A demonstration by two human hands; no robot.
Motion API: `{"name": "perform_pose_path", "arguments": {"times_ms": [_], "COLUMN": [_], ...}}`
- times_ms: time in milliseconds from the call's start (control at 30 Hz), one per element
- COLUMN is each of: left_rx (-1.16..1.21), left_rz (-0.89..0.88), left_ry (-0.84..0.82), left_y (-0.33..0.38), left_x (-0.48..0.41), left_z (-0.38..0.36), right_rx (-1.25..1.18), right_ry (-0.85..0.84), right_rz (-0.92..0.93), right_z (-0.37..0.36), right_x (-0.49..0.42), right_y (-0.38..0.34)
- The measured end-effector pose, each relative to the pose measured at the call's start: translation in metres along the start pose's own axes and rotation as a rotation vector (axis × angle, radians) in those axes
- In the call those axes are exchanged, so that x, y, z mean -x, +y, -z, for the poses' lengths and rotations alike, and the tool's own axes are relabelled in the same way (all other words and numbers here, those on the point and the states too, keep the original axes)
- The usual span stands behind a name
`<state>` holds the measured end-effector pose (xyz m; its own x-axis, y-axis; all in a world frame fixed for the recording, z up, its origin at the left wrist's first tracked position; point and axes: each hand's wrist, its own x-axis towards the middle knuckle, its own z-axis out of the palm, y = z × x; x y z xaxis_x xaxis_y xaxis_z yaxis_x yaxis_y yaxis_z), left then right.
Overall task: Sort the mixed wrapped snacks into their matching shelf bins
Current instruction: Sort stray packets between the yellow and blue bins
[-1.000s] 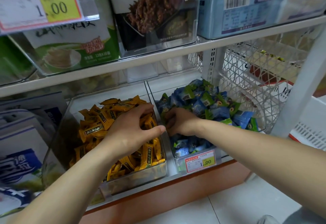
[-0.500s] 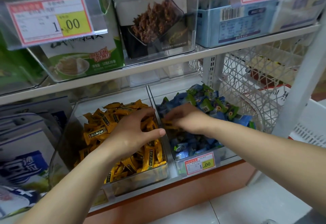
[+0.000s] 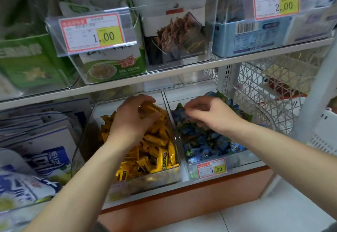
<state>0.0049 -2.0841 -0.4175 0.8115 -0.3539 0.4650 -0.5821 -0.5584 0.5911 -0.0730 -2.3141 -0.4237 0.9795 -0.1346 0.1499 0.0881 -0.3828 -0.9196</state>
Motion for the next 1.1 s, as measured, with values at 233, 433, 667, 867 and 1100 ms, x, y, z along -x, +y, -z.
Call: {"name": "perform_pose_path", "arguments": {"times_ms": [233,433,667,867,1100], "left_rx": [-0.179,-0.145,-0.347,-0.017,0.195], "left_rz": [0.056,-0.182,0.24,0.531,0.574], "left_ry": [0.021,-0.433,-0.668,-0.499,-0.398], "left_y": [0.004,0.076,0.079,0.045,0.043], "left_x": [0.004,0.006,-0.018,-0.004,-0.009], "left_z": [0.014,-0.052,-0.152,-0.192,-0.194], "right_rx": [0.678,0.928,0.965,0.9,0.887], "right_ry": [0.023,0.176,0.131,0.129,0.111], "right_rz": [0.065,0.068,0.036,0.088,0.069], "right_z": [0.056,0.106,0.115,0.112,0.11], "right_x": [0.004,0.012,0.02,0.021,0.021], "right_y": [0.028,0.056,0.084,0.091,0.088]}}
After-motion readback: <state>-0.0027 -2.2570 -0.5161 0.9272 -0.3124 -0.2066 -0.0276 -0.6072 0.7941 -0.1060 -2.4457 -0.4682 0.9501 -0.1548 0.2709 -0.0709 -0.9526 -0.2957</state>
